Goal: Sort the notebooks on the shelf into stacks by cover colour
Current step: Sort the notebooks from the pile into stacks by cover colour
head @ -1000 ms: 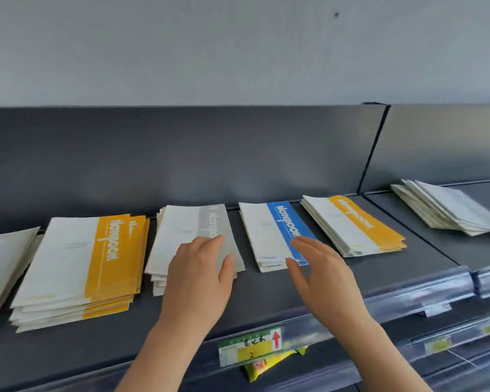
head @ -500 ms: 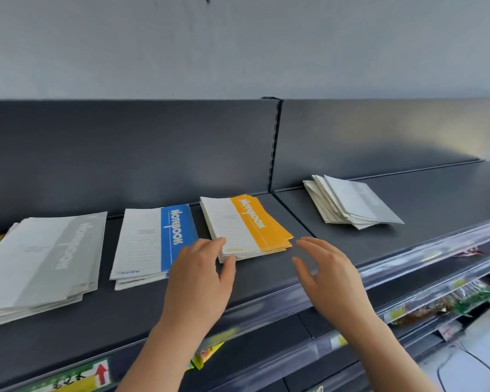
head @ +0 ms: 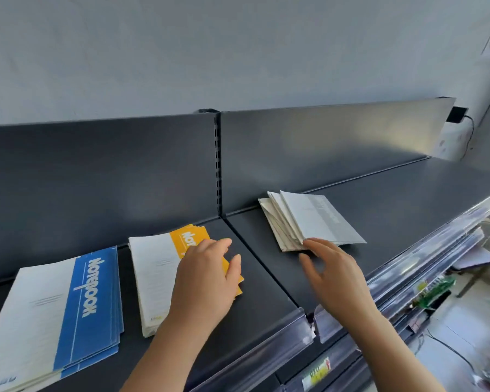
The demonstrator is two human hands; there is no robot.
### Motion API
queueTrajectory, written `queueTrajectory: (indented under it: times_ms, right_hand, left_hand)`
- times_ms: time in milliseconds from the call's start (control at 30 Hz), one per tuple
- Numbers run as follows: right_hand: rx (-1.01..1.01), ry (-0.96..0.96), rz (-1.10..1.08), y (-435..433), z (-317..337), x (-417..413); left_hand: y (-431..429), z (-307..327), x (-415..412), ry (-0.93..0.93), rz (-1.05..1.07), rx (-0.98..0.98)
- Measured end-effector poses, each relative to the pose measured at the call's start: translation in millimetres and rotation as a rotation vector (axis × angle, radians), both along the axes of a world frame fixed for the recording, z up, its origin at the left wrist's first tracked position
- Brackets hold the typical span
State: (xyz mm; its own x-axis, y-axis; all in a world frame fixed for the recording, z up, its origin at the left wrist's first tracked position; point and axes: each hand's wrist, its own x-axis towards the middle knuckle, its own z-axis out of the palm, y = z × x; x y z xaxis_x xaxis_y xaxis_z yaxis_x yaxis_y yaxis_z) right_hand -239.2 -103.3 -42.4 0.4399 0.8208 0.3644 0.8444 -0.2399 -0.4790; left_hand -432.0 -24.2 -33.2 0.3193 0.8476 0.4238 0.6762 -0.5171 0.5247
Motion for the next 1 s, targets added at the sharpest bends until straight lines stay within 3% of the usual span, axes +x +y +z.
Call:
queueTrajectory:
  times_ms: [367,533,733,900,1000]
  right_hand:
    - [-0.132,-0.106,-0.065,39.9,-10.7,113.9]
    - [-0.143,-0.202,0.181,57.4,-27.8,146.5]
    - [-0.037,-0.068,0.485,62.2,-29.7,147.5]
    - [0.104,0.001,0.203,64.2,-38.1,161.7]
    - [0.042,-0.068,0.246,67.6,-42.1,161.2]
  left_hand:
    - [34.1,-6.8,111.8,0.053,-0.087,-0.131]
    - [48.7,-7.1,157.7,-0.096,-0.039,-0.360]
    - [56.1,-12.2,160.5,-0.331,0.107,-0.521]
    - [53.6,-15.7,151.8,-0.418,0.139,-0.557]
    - [54.8,-17.3,152.9,-0.455,0.165,-0.578]
